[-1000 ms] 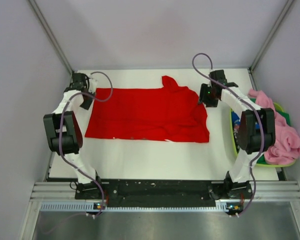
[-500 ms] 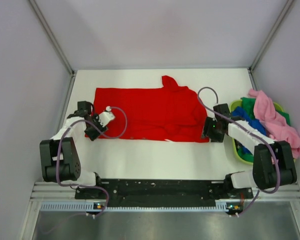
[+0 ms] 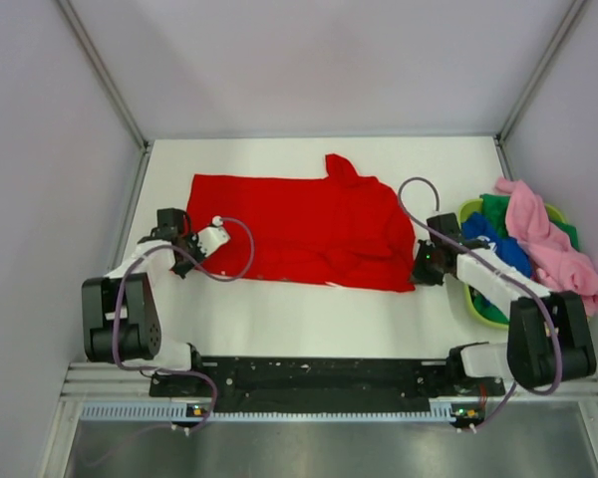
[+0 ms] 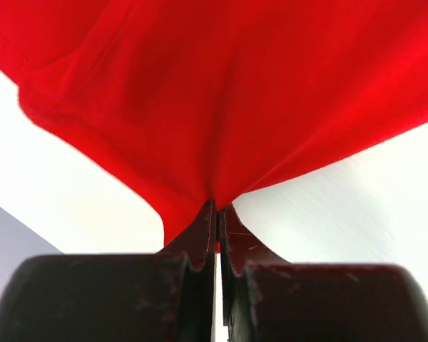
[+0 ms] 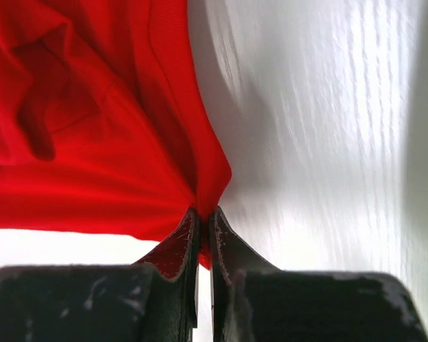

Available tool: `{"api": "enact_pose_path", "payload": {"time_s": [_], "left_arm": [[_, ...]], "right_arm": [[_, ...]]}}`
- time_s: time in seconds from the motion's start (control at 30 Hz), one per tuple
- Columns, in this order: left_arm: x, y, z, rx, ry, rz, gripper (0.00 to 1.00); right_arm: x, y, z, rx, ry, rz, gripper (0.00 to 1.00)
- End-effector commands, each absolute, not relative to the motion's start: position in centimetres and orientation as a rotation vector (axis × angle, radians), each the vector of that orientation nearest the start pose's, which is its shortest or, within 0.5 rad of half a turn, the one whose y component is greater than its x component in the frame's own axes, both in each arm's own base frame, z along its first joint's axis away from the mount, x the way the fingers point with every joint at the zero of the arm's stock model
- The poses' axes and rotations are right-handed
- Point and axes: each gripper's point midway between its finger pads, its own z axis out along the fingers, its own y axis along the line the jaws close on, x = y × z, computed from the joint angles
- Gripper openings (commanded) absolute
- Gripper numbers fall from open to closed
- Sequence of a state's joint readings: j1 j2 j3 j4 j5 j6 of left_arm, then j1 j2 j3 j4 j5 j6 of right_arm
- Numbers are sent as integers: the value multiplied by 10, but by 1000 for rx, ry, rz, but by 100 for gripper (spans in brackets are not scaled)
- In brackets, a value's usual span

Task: Fold and stack the t-shirts
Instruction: Fold the flattened tshirt in 1/3 of the way

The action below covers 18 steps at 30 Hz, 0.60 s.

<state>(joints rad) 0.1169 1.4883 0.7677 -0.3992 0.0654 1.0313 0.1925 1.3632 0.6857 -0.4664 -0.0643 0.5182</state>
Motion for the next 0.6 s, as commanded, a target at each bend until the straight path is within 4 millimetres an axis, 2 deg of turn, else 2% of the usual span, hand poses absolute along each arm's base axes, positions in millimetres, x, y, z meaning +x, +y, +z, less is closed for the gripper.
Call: {"api": "enact_pose_path", "payload": {"time_s": [0.0, 0.13, 0.3, 0.33, 0.37, 0.43, 0.47, 0.57], "left_arm": [[284, 69, 49, 1163, 2471, 327, 0], [245, 74, 55, 1174, 2560, 352, 0], [212, 84, 54, 1175, 2680, 398, 0], [207, 87, 54, 1174, 2706, 412, 0], [201, 87, 52, 1179, 2730, 402, 12], [196, 86, 50, 1197, 2755, 378, 45], [197, 86, 52, 1189, 2756, 380, 57], [222, 83, 72, 1135, 2701, 382, 62]], "right_arm": [[229, 69, 47, 473, 2681, 227, 0], [214, 73, 54, 512, 2694, 274, 0], [198, 88, 56, 534, 2732, 366, 0], [196, 90, 57, 543, 2730, 377, 5], [195, 90, 59, 551, 2724, 386, 19], [195, 90, 64, 565, 2700, 394, 41], [195, 89, 67, 564, 2691, 393, 47], [207, 85, 86, 533, 2635, 366, 49]]}}
